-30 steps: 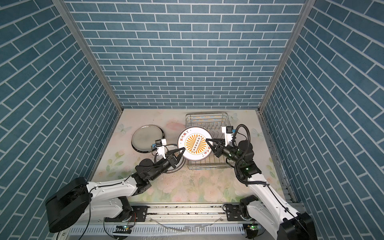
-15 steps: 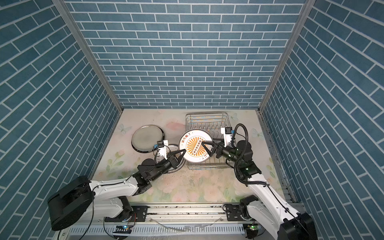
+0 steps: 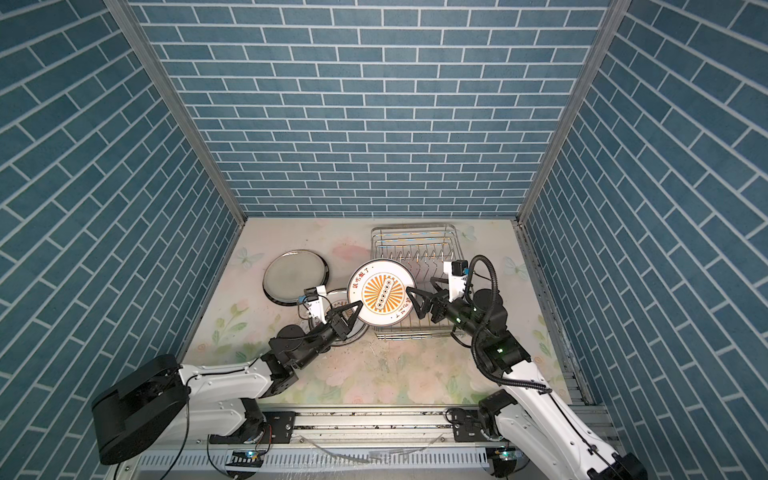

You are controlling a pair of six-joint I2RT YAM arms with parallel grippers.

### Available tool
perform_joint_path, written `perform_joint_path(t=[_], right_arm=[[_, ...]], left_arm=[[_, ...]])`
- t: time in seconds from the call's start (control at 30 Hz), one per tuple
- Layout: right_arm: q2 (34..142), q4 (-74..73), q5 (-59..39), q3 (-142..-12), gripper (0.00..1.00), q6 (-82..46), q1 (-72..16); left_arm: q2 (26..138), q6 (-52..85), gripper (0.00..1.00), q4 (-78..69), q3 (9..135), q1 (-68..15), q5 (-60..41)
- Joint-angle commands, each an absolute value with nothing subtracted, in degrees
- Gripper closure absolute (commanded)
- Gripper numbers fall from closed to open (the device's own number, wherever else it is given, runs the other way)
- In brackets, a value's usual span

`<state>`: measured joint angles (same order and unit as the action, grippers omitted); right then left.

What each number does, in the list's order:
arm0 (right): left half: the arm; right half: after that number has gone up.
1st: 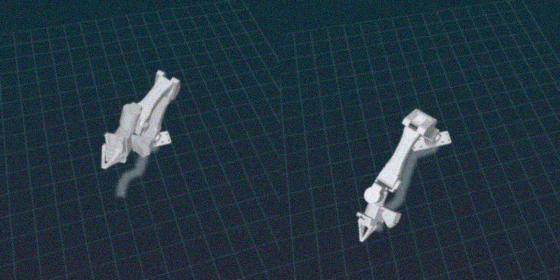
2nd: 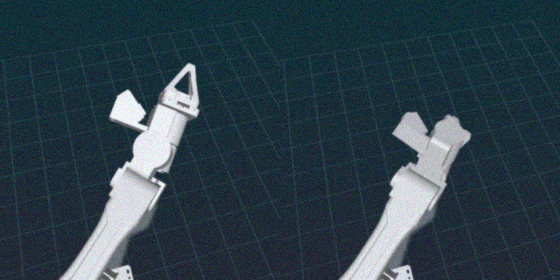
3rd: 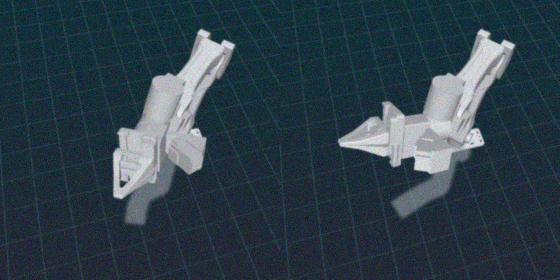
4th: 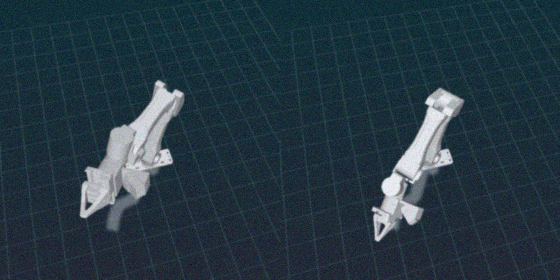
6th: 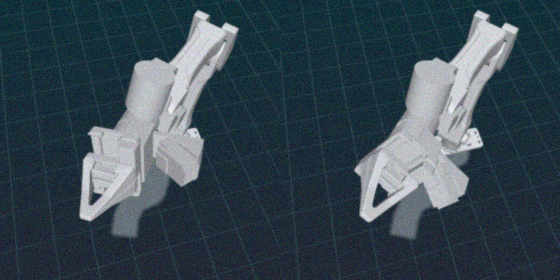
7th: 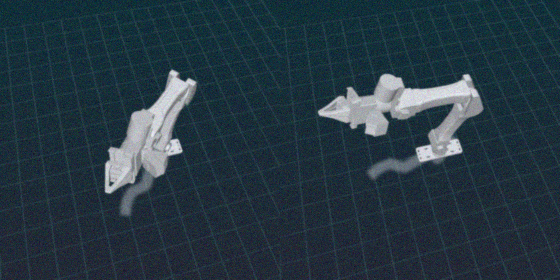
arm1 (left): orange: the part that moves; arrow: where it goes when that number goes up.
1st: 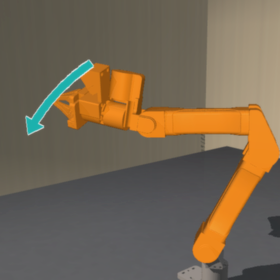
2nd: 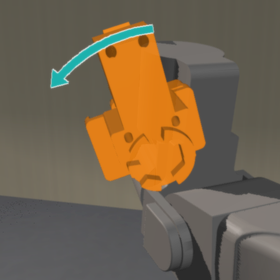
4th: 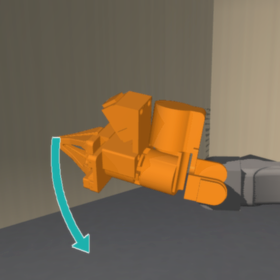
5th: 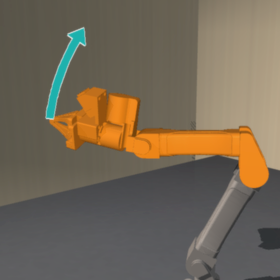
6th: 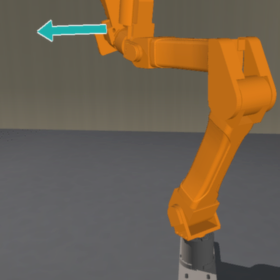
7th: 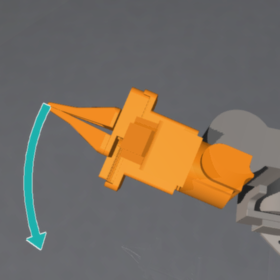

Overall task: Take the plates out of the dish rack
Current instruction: 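Carry the cream plate with the left gripper to the stack while the right releases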

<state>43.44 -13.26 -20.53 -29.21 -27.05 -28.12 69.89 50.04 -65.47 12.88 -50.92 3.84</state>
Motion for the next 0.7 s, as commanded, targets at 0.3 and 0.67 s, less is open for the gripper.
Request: perform_joint_path(t=[0.3, 0.67], right_arm=[[42.23, -17.37, -20.43, -30.29, 0.01, -21.93, -31.19], [49.58, -16.28, -19.42, -34.1, 0.02, -15.8, -40.15]], left_arm=[[60.6, 52.86, 1.0, -65.58, 7.59, -49.57, 12.16], [52.5, 59.29, 1.0, -56.41, 2.84, -49.57, 24.51]])
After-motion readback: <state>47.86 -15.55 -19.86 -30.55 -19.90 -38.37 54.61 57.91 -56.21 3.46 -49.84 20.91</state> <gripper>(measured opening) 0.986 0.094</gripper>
